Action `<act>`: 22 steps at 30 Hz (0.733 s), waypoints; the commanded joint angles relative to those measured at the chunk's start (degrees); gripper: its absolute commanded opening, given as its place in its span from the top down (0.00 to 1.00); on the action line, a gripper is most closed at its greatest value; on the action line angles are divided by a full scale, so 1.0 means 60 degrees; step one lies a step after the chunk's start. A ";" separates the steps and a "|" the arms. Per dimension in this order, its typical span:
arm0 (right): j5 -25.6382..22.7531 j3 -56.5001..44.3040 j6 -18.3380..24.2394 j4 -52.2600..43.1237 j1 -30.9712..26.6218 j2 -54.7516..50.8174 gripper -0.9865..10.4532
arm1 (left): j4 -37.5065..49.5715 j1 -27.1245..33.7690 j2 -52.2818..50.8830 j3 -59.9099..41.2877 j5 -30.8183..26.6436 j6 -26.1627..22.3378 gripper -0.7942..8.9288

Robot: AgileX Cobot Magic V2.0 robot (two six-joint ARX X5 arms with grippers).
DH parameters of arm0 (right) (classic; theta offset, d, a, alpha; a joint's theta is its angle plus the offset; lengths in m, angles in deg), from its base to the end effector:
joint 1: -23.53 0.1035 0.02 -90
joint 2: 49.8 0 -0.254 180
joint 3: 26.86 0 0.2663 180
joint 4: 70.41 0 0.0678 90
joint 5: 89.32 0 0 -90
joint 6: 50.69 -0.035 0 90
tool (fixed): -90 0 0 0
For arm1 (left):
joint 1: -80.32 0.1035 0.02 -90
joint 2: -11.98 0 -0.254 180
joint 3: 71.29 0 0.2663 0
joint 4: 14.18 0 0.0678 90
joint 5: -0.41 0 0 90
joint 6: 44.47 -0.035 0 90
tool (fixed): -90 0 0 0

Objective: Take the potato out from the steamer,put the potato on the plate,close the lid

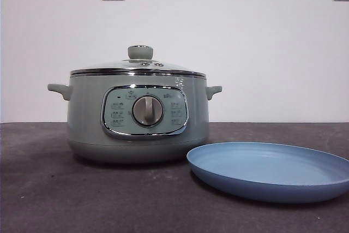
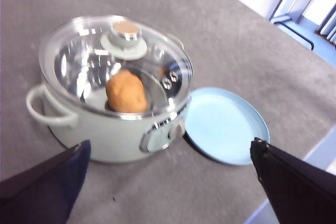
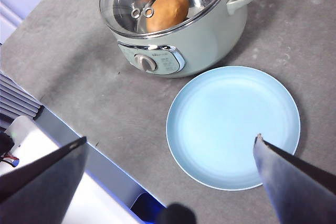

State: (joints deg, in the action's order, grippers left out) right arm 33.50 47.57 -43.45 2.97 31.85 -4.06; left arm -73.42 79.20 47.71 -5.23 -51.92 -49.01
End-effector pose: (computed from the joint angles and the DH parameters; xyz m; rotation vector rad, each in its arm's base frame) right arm 0.1412 0.0398 0.3449 0.0540 0.7327 0.7275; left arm 0.1268 -0.0239 0.3401 -0.0865 0.4612 -0.6806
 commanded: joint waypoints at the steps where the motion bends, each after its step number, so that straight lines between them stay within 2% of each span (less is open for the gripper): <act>1: 0.0000 0.0029 -0.0022 -0.0080 0.0022 0.0004 0.36 | 0.0375 -0.0128 0.0259 0.0047 -0.0033 0.0044 0.27; 6: 0.0000 0.0029 -0.0022 -0.0084 0.0022 0.0004 0.36 | 0.0885 -0.0583 0.1355 0.0459 -0.0197 0.0033 0.27; 13: 0.0000 0.0029 -0.0022 -0.0084 0.0022 0.0004 0.36 | 0.2091 -0.1774 0.3537 0.1512 -0.1366 -0.0047 0.27; 22: -0.0018 0.0029 -0.0022 -0.0087 0.0022 0.0004 0.36 | 0.2561 -0.2900 0.6710 0.3581 -0.2798 -0.0801 0.27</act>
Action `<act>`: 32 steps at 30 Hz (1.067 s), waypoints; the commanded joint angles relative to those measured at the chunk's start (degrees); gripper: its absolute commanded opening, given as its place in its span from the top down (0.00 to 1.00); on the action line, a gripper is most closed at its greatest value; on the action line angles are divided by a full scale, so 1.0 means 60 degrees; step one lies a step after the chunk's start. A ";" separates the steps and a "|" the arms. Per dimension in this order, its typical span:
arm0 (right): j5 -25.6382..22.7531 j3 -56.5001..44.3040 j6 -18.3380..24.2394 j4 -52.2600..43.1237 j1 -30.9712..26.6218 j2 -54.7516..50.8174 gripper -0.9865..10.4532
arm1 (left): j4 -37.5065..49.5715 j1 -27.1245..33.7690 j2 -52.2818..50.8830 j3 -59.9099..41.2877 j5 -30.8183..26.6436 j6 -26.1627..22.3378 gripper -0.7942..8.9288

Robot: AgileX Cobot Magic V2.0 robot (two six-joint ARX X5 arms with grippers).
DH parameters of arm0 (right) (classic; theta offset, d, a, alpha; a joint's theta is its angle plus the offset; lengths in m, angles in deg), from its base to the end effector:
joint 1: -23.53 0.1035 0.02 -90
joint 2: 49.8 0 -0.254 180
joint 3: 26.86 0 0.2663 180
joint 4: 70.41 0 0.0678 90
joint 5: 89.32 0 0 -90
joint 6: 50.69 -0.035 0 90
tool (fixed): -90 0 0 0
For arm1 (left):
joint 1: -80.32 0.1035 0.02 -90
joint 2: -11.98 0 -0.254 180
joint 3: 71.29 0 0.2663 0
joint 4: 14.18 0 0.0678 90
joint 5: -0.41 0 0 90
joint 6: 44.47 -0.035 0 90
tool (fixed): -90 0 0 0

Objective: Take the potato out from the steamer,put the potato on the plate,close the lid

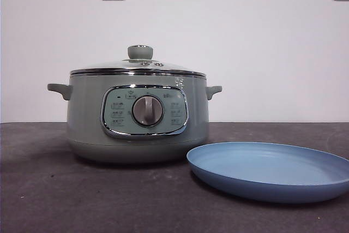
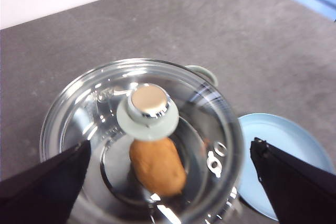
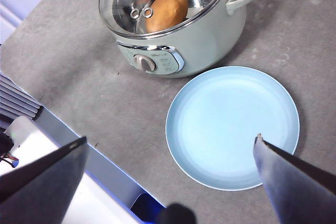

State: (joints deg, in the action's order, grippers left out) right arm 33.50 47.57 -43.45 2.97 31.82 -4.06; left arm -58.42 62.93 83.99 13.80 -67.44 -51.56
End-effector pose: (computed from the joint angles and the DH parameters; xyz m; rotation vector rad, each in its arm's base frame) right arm 0.1412 0.0397 0.3449 0.0542 0.7327 0.7270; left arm 0.2697 -0.0983 0.3535 0.0928 0.5116 -0.7060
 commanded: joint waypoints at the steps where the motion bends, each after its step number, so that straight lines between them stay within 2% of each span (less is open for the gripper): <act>1: -0.0018 0.0029 -0.0022 -0.0087 0.0025 0.0004 0.36 | 0.0062 -0.0259 0.0947 0.0619 -0.0306 -0.0408 0.27; 7: -0.0022 0.0029 -0.0022 -0.0124 0.0025 0.0004 0.36 | 0.0189 -0.0637 0.2688 0.1741 -0.0729 -0.0710 0.27; 14: -0.0022 0.0029 -0.0022 -0.0124 0.0025 0.0004 0.36 | 0.0936 -0.0801 0.3876 0.1927 -0.0732 -0.0841 0.27; 28: -0.0025 0.0029 -0.0022 -0.0193 0.0022 0.0004 0.36 | 0.1049 -0.0896 0.4441 0.1927 -0.0787 -0.0838 0.28; 32: -0.0025 0.0029 -0.0022 -0.0200 0.0022 0.0004 0.36 | 0.0903 -0.0951 0.4444 0.1927 -0.0827 -0.0838 0.45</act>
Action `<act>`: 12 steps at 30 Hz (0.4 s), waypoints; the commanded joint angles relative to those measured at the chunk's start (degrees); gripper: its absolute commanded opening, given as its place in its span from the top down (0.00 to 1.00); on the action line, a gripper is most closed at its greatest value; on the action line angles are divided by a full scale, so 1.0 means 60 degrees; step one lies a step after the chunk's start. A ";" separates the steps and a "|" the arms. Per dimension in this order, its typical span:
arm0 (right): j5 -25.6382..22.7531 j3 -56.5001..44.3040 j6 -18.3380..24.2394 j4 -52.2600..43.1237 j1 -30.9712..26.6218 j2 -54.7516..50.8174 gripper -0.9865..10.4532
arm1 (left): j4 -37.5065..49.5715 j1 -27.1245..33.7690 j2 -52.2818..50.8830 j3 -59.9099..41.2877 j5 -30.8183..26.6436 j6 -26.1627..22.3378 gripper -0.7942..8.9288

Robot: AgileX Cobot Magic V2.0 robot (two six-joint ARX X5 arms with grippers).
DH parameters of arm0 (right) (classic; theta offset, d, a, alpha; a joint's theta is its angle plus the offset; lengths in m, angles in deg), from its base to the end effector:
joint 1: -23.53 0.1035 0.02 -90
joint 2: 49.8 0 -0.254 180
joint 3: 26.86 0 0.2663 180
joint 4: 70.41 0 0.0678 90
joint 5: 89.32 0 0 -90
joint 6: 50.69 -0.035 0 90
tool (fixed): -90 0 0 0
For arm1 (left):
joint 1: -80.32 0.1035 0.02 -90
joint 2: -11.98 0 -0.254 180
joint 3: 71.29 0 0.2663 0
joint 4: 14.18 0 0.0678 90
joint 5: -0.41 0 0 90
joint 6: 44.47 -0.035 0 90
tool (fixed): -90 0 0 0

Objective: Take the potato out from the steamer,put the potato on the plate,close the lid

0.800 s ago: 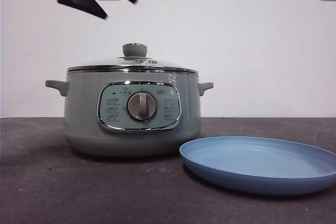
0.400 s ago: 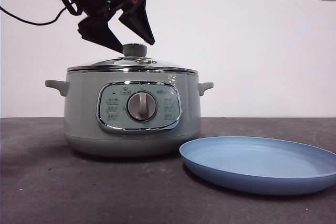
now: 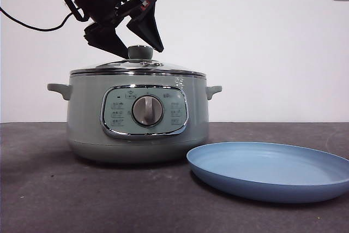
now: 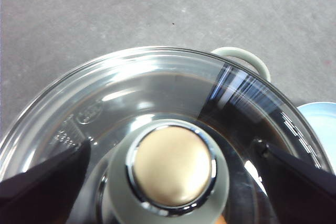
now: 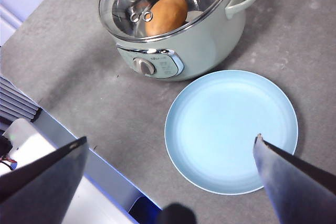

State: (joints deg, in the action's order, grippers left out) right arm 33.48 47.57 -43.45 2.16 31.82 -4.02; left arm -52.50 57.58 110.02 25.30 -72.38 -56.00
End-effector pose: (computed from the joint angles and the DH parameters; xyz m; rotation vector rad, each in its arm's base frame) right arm 0.1423 0.0399 0.3458 0.0510 0.7193 0.7272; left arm 0.3645 -0.1640 0.2835 0.2192 0.6377 -0.7378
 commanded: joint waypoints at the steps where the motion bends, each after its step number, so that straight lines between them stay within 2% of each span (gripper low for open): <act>1: -0.0022 0.0029 -0.0022 -0.0066 0.0022 -0.0004 0.36 | -0.0127 -0.0084 0.0106 0.0011 -0.0007 -0.0102 0.47; 4: -0.0022 0.0029 -0.0022 -0.0069 0.0022 -0.0004 0.36 | -0.0197 -0.0102 0.0106 0.0011 -0.0029 -0.0095 0.54; 12: -0.0022 0.0029 -0.0022 -0.0095 0.0022 -0.0004 0.36 | -0.0226 -0.0102 0.0106 0.0011 -0.0069 -0.0084 0.92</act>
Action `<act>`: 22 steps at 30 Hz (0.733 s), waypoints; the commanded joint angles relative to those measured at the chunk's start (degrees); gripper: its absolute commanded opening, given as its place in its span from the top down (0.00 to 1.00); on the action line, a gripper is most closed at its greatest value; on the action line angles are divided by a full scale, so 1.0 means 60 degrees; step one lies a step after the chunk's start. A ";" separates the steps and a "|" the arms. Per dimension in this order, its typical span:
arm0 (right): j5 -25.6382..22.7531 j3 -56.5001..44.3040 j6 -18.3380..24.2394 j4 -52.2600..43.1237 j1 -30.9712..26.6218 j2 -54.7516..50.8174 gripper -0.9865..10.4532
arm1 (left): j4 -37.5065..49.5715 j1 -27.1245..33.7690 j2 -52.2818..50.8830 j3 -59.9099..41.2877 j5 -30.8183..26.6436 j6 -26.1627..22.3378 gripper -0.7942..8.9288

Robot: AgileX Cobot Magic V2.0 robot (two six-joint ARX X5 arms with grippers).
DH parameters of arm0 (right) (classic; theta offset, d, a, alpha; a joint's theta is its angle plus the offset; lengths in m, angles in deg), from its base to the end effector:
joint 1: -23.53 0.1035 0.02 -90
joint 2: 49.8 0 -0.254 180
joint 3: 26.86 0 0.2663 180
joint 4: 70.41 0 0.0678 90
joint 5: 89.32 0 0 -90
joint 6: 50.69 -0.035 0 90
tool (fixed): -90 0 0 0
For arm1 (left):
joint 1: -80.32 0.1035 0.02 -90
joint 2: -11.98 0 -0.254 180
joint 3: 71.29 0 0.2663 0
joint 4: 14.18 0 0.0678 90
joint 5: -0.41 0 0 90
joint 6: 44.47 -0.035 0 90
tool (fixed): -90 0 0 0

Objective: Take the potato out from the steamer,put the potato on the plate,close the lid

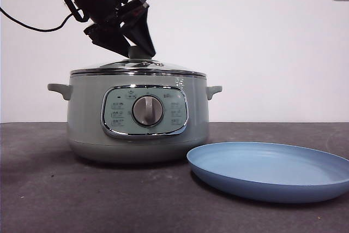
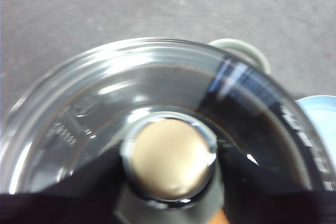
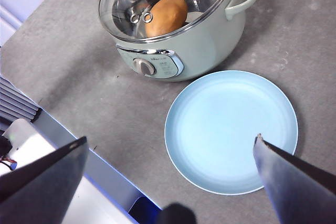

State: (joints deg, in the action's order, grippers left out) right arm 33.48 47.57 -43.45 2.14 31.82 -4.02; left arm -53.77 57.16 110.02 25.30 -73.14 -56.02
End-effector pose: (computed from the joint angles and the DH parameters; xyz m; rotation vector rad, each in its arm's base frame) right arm 0.1423 0.0399 0.3458 0.0509 0.7190 0.7272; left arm 0.3622 -0.1657 0.2817 0.2277 0.6603 -0.7327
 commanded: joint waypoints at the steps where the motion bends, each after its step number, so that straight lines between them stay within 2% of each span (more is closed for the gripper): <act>1: -0.0022 0.0029 -0.0022 -0.0091 0.0022 -0.0004 0.36 | -0.0011 -0.0033 0.0106 0.0011 0.0058 -0.0076 0.93; 13: -0.0022 0.0029 -0.0058 -0.0106 0.0022 -0.0004 0.36 | 0.0073 -0.0022 -0.0164 0.0025 0.0066 -0.0011 0.93; 22: -0.0011 0.0029 -0.0488 -0.0386 0.0025 0.0277 0.36 | 0.0022 0.0025 -0.1497 0.0025 0.0000 0.0000 0.93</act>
State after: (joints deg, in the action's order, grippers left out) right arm 33.50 47.57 -45.26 0.34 31.82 -2.62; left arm -55.71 57.16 103.51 25.24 -73.80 -56.22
